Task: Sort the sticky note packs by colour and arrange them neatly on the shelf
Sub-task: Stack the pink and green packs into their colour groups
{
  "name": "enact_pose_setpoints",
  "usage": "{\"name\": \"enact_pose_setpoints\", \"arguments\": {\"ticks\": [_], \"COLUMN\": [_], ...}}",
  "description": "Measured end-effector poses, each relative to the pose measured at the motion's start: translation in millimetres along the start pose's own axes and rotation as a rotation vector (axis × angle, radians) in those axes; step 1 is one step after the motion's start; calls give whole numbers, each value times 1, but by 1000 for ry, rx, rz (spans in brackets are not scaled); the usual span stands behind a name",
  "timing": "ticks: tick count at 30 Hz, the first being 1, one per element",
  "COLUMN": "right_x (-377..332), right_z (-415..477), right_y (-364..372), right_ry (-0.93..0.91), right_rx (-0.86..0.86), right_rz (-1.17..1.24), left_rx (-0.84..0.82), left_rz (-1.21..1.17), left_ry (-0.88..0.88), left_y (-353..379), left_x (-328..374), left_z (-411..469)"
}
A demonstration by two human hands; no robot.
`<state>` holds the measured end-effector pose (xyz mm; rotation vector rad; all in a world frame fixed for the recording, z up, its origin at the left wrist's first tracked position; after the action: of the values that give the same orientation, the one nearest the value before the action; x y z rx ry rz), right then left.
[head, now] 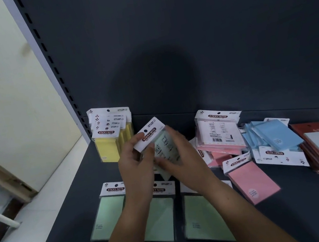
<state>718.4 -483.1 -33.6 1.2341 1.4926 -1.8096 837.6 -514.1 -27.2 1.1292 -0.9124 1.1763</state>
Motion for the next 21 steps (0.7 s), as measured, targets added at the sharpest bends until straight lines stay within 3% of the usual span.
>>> {"name": "enact_pose_setpoints", "arguments": {"ticks": [3,8,12,16,21], "right_x": [-5,-3,13,16,36], "right_z": [-15,-35,-42,-55,-68], "right_y": [5,-8,-11,-11,3], "right_ry": [-36,126,365,386,464], "right_rx": [-59,-18,-49,-92,-48], "right_rz": [4,435,820,777,672], "left_rx": [-62,-228,-292,-307,-269], "left_rz": [-27,-147,158,46,59], "left_ry": [18,33,53,-133,-158], "left_y": [1,10,-5,-13,-29], "left_x": [18,33,16,3,-8], "left_z": [-8,-23,-31,-47,-63]}}
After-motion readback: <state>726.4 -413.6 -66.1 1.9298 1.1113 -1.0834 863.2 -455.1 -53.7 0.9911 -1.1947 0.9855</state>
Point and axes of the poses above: each hand's wrist, its own z-axis towards the middle knuckle, its own y-axis out of the palm, x = y × z, the point moved 6 cm from there along z, towards the middle knuckle, and after that the axes turned 14 degrees about y, right-handed, at the moved point
